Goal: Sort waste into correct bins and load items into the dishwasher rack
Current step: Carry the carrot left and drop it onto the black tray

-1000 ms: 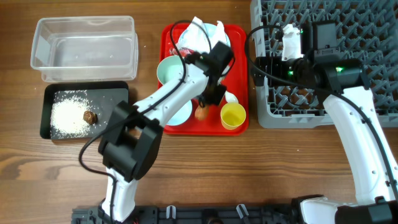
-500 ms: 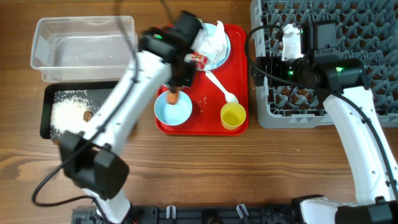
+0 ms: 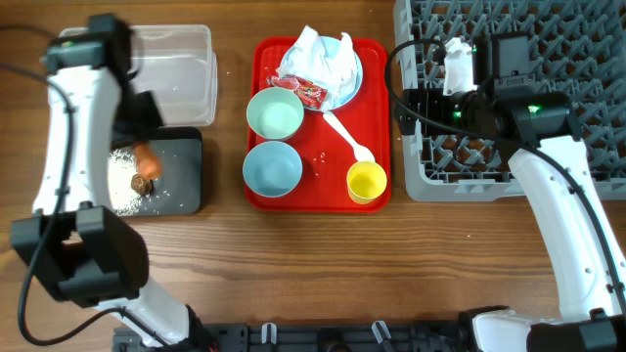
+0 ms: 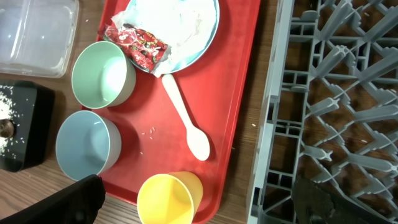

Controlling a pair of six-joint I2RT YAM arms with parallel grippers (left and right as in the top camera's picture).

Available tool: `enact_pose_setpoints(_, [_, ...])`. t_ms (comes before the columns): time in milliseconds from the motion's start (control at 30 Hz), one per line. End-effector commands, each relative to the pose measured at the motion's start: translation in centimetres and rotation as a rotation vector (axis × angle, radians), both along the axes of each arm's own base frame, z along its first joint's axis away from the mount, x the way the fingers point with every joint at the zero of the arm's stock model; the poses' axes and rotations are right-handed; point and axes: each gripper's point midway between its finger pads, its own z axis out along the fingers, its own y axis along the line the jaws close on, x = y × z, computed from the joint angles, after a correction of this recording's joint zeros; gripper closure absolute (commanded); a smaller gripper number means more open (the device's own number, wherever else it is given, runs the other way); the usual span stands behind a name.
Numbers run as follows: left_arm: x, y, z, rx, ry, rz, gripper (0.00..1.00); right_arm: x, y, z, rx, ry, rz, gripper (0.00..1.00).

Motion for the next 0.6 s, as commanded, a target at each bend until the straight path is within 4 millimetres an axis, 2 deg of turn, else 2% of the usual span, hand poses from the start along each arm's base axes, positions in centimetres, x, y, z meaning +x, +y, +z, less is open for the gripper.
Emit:
enact_pose_setpoints(0, [-2.0, 3.3, -1.4, -0.004, 0.01, 0.204, 0.96, 0.5, -0.2, 0.2, -0.002, -0.007, -0.018, 0.01])
enact_pose_setpoints(67, [-2.5, 4.4, -2.8, -0.004, 0.009, 0.301, 0.96, 0.6, -0.2, 0.3, -0.001, -0.01, -0.018, 0.0])
enact_pose_setpoints(167, [-2.9, 5.0, -5.4, -0.008, -0.003, 0.397, 0.96, 0.7, -0.2, 0.3, -0.001, -0.013, -0.018, 0.0])
enact_pose_setpoints(367, [-2.6, 3.5, -10.2, -0.087, -0.042, 0.422, 0.96, 0.6, -0.2, 0.3, -0.001, -0.01, -0.017, 0.0])
enact_pose_setpoints(533, [-2.8, 3.1, -12.2, -0.098, -0.059, 0.444, 0.95, 0.6, -0.2, 0.3, -0.002, -0.01, -0.018, 0.0])
enact_pose_setpoints(567, [-2.8, 3.0, -12.3, -0.098, -0.061, 0.442, 0.89, 0.6, -0.2, 0.3, -0.001, -0.01, -0.018, 0.0])
